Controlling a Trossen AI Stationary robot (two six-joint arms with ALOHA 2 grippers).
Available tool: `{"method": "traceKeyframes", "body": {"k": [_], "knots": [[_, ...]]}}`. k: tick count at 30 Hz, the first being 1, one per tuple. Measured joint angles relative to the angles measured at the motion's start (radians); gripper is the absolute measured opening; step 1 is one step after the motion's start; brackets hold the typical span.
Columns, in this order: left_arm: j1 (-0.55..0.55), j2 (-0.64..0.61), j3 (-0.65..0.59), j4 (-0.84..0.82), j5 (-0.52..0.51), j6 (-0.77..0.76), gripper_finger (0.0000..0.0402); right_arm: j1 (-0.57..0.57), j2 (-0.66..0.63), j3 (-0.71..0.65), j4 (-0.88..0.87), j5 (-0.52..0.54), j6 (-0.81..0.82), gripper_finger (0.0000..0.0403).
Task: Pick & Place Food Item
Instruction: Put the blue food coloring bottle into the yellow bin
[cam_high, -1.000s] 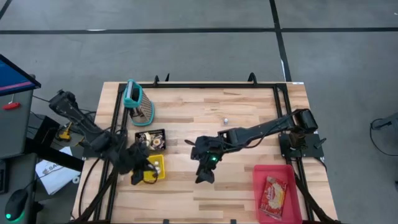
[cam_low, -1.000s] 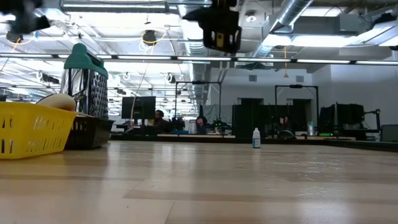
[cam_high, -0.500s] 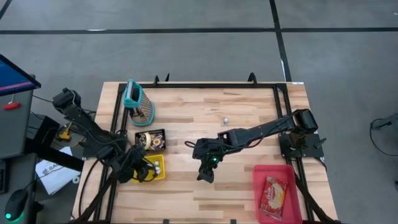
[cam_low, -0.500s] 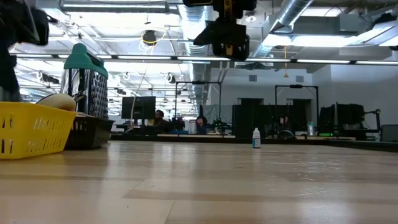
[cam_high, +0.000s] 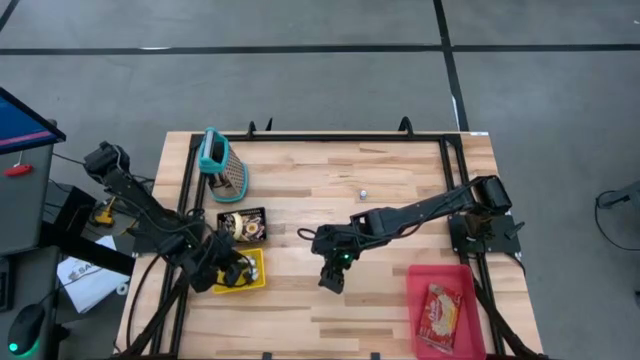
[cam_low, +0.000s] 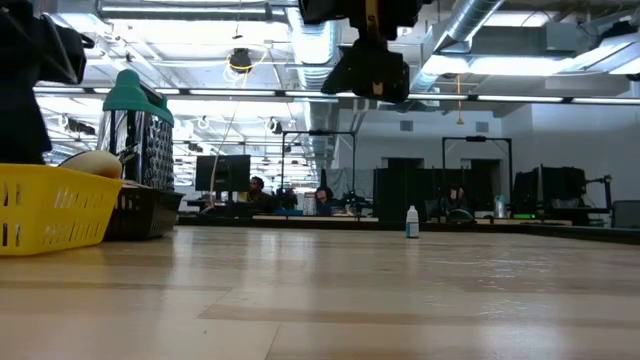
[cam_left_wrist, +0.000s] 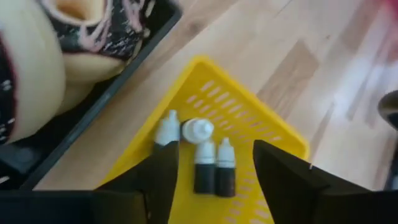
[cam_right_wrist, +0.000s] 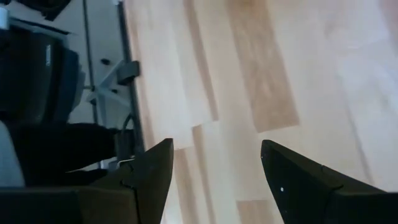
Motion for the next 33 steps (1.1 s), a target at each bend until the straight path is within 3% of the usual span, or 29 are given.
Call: {"method": "traceKeyframes", "body": {"k": [6, 12, 17, 26, 33], "knots": [[-0.003, -0.038, -0.001, 0.170, -0.058, 0.152, 0.0214, -0.011, -0.024, 0.000, -0.152, 0.139, 0.007, 0.0235], [-0.003, -0.058, -0.001, 0.583, -0.136, 0.556, 0.0197, -0.072, -0.115, -0.001, -0.331, 0.393, 0.087, 0.0235], [0.051, -0.058, -0.001, 0.845, -0.244, 0.747, 0.0191, -0.211, -0.151, -0.002, -0.562, 0.491, 0.228, 0.0235], [0.162, -0.058, 0.000, 1.269, -0.260, 1.106, 0.0191, -0.402, -0.097, -0.110, -0.560, 0.480, 0.160, 0.0235], [0.192, -0.058, 0.000, 1.311, -0.255, 1.150, 0.0191, -0.437, 0.003, -0.107, -0.521, 0.462, 0.085, 0.0234]]}}
